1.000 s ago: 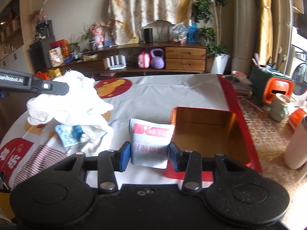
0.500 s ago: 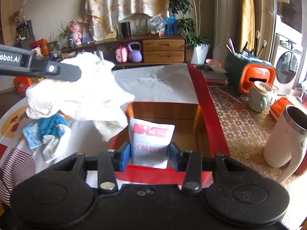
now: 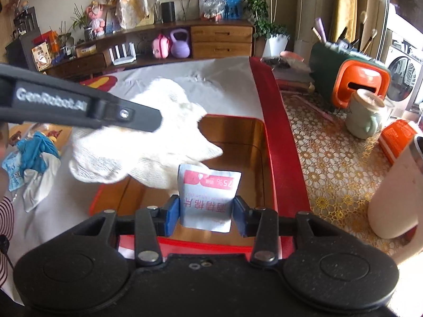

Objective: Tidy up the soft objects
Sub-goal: 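Carry mesh cloth and packet into the red tin and open both tools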

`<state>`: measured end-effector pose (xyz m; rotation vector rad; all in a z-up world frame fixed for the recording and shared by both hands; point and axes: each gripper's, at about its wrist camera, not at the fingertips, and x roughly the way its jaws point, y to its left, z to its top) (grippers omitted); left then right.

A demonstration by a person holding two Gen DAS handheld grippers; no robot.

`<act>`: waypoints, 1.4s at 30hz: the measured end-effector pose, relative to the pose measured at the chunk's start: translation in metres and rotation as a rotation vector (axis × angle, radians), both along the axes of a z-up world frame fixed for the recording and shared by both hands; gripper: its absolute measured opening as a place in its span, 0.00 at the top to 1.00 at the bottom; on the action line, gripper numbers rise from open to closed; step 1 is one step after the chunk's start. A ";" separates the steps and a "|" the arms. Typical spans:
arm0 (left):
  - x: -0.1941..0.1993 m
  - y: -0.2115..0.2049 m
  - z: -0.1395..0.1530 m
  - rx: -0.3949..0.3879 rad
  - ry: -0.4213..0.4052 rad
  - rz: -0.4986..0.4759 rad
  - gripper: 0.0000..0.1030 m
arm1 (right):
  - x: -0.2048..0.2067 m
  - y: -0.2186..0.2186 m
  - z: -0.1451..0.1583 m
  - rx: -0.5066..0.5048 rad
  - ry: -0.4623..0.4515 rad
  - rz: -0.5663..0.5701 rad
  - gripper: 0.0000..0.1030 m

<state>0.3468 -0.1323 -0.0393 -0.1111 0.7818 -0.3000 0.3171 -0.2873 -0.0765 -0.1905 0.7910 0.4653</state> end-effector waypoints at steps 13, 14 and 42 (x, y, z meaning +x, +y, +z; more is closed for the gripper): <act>0.040 -0.014 -0.047 0.008 0.114 -0.021 0.94 | 0.028 0.006 -0.027 -0.028 0.081 0.018 0.59; 0.041 -0.015 -0.050 0.012 0.121 -0.021 0.94 | 0.028 0.007 -0.028 -0.033 0.085 0.020 0.59; 0.029 -0.010 -0.048 0.076 0.161 0.023 0.91 | 0.018 0.004 -0.014 -0.067 0.060 0.011 0.40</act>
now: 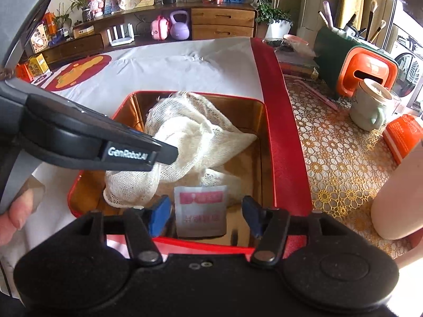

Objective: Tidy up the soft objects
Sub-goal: 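Carry mesh cloth and packet into the red tin and open both tools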

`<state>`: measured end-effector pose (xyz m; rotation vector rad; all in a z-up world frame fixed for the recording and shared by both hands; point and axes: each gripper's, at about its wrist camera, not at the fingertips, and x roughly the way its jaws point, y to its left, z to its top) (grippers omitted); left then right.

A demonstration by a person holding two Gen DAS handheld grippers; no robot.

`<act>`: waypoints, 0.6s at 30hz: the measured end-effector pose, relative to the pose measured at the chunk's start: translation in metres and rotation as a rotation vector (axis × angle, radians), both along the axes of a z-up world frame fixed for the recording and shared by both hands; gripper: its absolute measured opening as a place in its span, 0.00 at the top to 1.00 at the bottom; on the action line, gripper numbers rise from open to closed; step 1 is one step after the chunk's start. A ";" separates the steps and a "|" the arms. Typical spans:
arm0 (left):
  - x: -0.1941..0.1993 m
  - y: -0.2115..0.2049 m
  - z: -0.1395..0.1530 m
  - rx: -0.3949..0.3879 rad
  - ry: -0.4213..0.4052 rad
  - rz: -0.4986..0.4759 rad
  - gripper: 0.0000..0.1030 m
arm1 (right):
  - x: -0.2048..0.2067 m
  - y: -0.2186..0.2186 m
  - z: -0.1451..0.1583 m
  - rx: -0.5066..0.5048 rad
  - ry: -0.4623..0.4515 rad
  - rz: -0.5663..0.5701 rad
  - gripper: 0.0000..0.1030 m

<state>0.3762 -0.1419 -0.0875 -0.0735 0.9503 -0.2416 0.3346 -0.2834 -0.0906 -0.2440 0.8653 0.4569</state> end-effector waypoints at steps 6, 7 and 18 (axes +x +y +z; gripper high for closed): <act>-0.011 0.002 0.007 -0.003 -0.012 -0.007 0.87 | -0.008 -0.006 0.010 0.026 -0.011 -0.010 0.38; -0.012 0.002 0.008 -0.002 -0.014 -0.009 0.86 | -0.009 -0.006 0.011 0.026 -0.012 -0.010 0.38; -0.039 0.015 0.031 -0.018 -0.075 0.008 0.33 | -0.032 -0.012 0.030 0.042 -0.043 -0.023 0.31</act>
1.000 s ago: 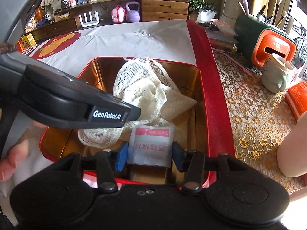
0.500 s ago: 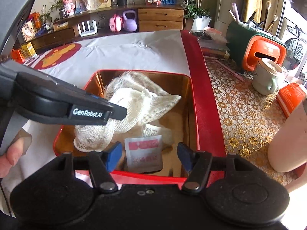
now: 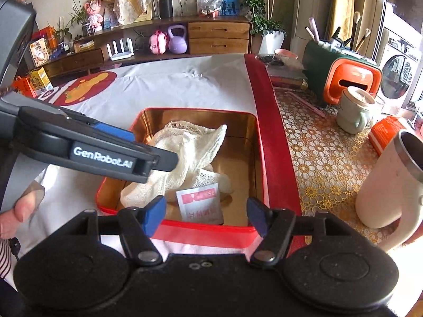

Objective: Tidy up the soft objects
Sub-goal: 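Carry mesh cloth and packet into the red tin and open both tools, then withdraw both tools from the red tin back toward the pile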

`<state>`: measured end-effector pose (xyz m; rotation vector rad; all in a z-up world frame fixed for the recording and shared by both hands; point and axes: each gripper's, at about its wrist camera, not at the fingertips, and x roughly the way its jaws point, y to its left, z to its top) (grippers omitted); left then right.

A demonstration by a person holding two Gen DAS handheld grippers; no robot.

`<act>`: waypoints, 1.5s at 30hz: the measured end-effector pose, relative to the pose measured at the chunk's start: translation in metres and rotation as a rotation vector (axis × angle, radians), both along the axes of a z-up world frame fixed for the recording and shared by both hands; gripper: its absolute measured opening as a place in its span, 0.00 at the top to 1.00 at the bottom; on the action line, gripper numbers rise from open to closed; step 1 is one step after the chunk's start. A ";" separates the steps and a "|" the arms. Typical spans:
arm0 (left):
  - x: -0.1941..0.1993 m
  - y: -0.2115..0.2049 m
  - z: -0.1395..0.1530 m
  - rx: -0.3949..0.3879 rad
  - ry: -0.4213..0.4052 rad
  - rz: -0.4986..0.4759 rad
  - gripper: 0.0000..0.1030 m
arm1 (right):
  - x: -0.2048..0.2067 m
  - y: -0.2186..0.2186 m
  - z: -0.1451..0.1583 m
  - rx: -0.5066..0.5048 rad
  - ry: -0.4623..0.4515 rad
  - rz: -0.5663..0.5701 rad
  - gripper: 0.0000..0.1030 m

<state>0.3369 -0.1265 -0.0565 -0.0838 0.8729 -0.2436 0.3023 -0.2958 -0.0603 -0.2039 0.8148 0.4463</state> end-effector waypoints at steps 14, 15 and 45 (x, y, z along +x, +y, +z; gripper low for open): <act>-0.073 0.050 0.044 -0.021 -0.089 0.051 0.24 | -0.045 0.004 0.037 0.092 -0.058 0.009 0.21; -0.078 0.053 0.047 -0.018 -0.097 0.053 0.24 | -0.049 0.006 0.039 0.098 -0.062 0.010 0.21; -0.212 0.194 0.068 -0.058 -0.209 0.218 0.00 | -0.124 0.121 0.055 0.208 -0.099 0.163 0.01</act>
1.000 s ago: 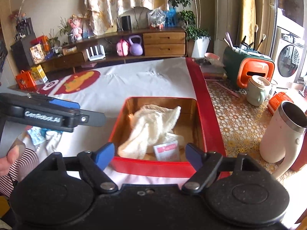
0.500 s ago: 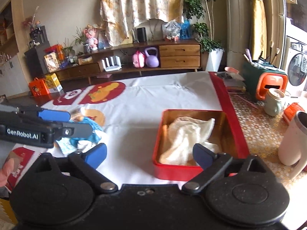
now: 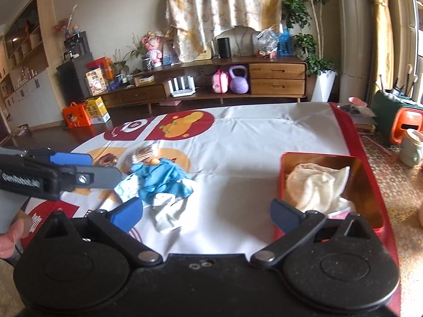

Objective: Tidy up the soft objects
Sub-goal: 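Withdraw both tools from the red tin back toward the pile, then grasp the blue glove with the right tool while the left grasps the light-blue bib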

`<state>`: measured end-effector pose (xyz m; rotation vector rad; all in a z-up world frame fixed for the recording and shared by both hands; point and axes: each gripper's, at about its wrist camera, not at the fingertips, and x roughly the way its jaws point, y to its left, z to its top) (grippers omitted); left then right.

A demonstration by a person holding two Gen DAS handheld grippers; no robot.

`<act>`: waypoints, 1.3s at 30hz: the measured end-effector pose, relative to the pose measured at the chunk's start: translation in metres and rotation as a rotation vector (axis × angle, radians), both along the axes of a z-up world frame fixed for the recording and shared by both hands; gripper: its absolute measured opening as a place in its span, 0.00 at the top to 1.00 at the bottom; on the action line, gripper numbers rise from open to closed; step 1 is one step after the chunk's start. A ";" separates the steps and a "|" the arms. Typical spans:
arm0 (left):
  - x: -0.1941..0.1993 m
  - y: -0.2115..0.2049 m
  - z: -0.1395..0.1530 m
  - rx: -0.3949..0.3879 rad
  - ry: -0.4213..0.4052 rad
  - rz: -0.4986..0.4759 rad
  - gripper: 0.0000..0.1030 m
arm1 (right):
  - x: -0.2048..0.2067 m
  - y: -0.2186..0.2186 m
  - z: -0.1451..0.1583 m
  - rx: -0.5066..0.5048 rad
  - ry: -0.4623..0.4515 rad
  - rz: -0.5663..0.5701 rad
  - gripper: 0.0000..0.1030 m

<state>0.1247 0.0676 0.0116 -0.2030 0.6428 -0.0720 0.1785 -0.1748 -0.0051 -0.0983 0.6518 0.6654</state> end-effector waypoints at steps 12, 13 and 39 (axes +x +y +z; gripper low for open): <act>-0.003 0.063 -0.039 -0.034 0.033 0.161 0.00 | 0.000 0.041 -0.022 -0.024 0.036 0.053 0.01; -0.001 0.068 -0.043 -0.030 0.041 0.172 0.00 | 0.000 0.045 -0.024 -0.036 0.033 0.063 0.01; 0.046 0.105 -0.133 -0.056 0.152 0.280 0.01 | 0.092 0.142 -0.074 -0.126 0.077 0.207 0.10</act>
